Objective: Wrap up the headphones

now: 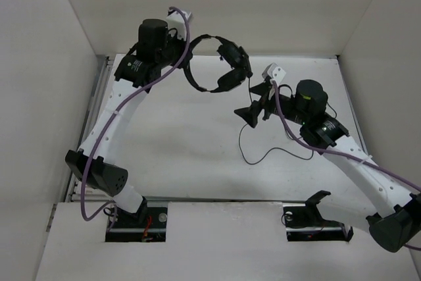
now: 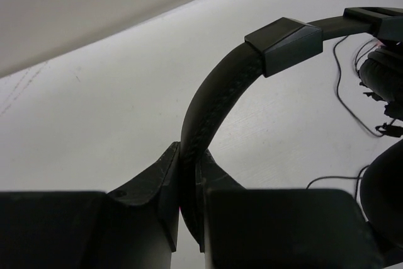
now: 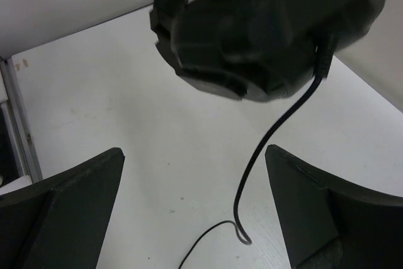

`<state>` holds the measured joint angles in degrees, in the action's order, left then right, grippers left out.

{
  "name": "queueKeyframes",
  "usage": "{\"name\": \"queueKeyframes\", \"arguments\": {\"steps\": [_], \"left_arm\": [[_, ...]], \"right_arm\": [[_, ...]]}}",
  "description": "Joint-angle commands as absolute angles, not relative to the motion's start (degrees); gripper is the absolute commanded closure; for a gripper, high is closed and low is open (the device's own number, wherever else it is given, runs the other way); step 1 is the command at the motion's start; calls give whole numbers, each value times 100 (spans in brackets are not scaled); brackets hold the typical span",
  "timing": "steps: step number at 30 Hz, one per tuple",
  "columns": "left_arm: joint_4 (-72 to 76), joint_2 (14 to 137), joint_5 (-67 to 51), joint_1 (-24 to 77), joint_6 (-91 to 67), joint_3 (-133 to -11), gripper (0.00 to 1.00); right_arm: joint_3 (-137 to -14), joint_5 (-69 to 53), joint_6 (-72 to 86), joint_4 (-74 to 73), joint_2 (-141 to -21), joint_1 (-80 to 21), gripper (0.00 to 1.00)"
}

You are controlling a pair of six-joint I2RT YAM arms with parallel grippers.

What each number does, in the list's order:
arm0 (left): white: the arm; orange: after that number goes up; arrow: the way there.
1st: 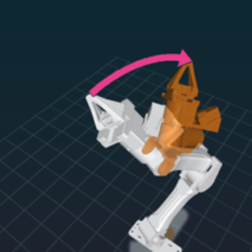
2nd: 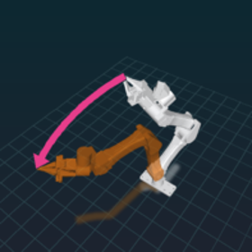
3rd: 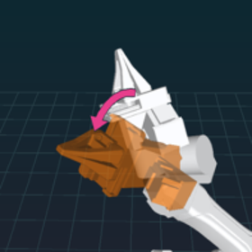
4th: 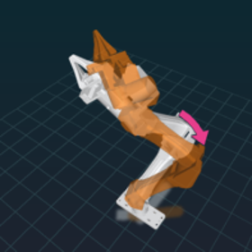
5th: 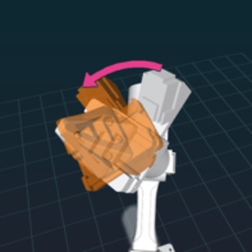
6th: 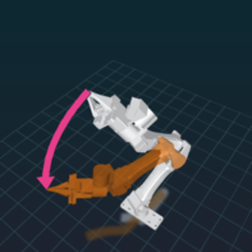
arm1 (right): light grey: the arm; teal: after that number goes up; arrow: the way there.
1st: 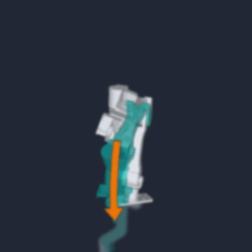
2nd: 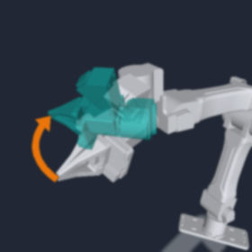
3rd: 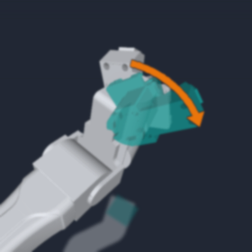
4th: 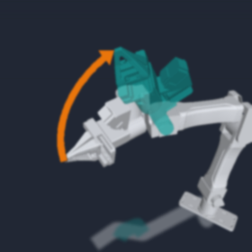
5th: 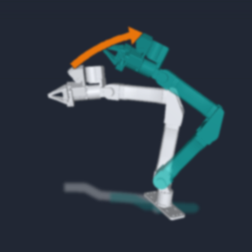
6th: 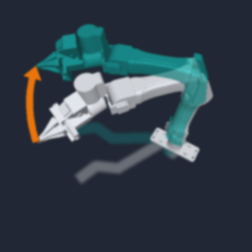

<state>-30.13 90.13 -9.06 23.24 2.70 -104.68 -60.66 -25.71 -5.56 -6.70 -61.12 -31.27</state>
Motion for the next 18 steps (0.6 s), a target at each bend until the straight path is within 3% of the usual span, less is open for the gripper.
{"name": "queueKeyframes", "arguments": {"steps": [1,13,18], "left_arm": [[-2751,8815,-1239,2298,-8,-11187,99],[-2760,8710,-1687,2184,-527,-11909,99],[-2611,8841,-1898,1667,-1176,-12181,99]], "right_arm": [[-5845,-2374,-501,279,-6170,-3160,0],[-6012,-2223,-475,1063,-6697,-3045,0],[-5810,-2732,16,1151,-6759,-3186,14]]}}
